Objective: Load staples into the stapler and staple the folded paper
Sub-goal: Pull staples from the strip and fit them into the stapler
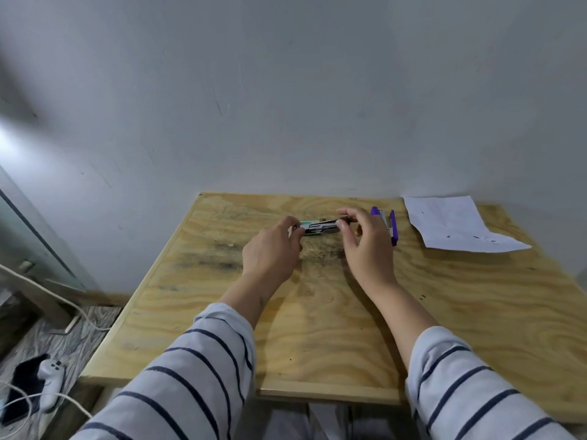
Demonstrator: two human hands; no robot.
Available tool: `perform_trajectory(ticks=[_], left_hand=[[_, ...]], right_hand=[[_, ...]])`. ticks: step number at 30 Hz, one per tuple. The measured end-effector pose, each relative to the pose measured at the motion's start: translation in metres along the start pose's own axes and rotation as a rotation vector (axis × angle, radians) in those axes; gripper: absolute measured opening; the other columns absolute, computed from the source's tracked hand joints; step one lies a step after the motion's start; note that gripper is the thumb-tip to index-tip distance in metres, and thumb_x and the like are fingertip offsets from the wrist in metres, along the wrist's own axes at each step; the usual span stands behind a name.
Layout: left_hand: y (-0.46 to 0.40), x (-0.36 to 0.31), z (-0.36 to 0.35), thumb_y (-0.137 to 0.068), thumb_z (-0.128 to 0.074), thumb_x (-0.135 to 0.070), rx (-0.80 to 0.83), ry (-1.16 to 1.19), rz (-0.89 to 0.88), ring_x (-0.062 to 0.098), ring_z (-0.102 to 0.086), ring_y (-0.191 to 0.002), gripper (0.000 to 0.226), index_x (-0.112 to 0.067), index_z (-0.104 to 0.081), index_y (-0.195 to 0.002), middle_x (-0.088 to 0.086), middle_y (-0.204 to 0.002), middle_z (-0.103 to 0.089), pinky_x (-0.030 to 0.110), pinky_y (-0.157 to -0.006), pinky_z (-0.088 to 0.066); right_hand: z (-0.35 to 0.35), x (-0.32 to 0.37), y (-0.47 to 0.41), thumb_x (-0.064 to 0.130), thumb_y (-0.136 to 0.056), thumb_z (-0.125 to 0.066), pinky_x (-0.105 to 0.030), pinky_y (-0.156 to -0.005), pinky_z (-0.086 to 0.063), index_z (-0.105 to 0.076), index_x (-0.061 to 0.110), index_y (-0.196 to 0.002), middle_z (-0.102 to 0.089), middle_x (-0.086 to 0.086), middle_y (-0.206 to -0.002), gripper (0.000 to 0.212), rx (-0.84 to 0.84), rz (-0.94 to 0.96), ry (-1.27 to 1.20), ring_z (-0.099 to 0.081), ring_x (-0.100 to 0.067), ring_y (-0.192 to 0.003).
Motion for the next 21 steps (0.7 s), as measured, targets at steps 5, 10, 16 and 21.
perform_trajectory(ticks=[5,10,16,21], left_hand=[[0.002,-0.011,-0.010,-0.094,-0.045,-0.042,0.367,0.192,0.003,0.006,-0.062,-0.051,0.022,-0.031,-0.063,-0.095,-0.007,-0.075,-0.073,0.018,-0.042,-0.035],[-0.002,-0.019,0.002,-0.088,-0.057,-0.034,0.383,0.231,-0.125,0.008,-0.067,-0.051,0.015,-0.030,-0.071,-0.091,-0.014,-0.085,-0.068,0.021,-0.057,-0.047],[-0.002,-0.013,0.009,-0.076,-0.068,-0.055,0.246,0.039,-0.153,0.002,-0.054,-0.068,0.015,-0.041,-0.070,-0.083,-0.026,-0.073,-0.058,0.023,-0.051,-0.038],[0.006,-0.011,0.012,-0.078,-0.069,-0.046,0.103,0.003,-0.201,0.000,-0.053,-0.072,0.007,-0.041,-0.068,-0.084,-0.028,-0.074,-0.058,0.020,-0.050,-0.035]], right_hand=[[0.000,-0.017,-0.011,0.024,-0.091,-0.058,-0.003,-0.060,-0.037,-0.069,0.017,-0.098,-0.063,0.009,-0.082,0.015,0.034,-0.223,-0.186,-0.053,0.004,-0.073],[-0.003,-0.035,-0.002,0.028,-0.091,-0.059,0.003,-0.061,-0.039,-0.069,0.009,-0.105,-0.063,0.005,-0.087,0.026,0.057,-0.358,-0.209,-0.059,-0.007,-0.081],[-0.008,-0.047,0.011,0.028,-0.092,-0.056,0.000,-0.061,-0.039,-0.068,0.010,-0.107,-0.064,0.004,-0.091,0.026,0.063,-0.397,-0.162,-0.054,-0.004,-0.080],[-0.012,-0.045,0.014,0.025,-0.093,-0.055,-0.016,-0.061,-0.039,-0.068,0.011,-0.102,-0.068,-0.001,-0.093,0.021,0.071,-0.335,-0.058,-0.056,-0.009,-0.079]])
Point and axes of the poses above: each hand's wrist, its own y-axis away from the middle knuckle, its own z-axis out of the back of the hand, x = y × z, the point moved 8 cm from there along -y, towards the middle knuckle
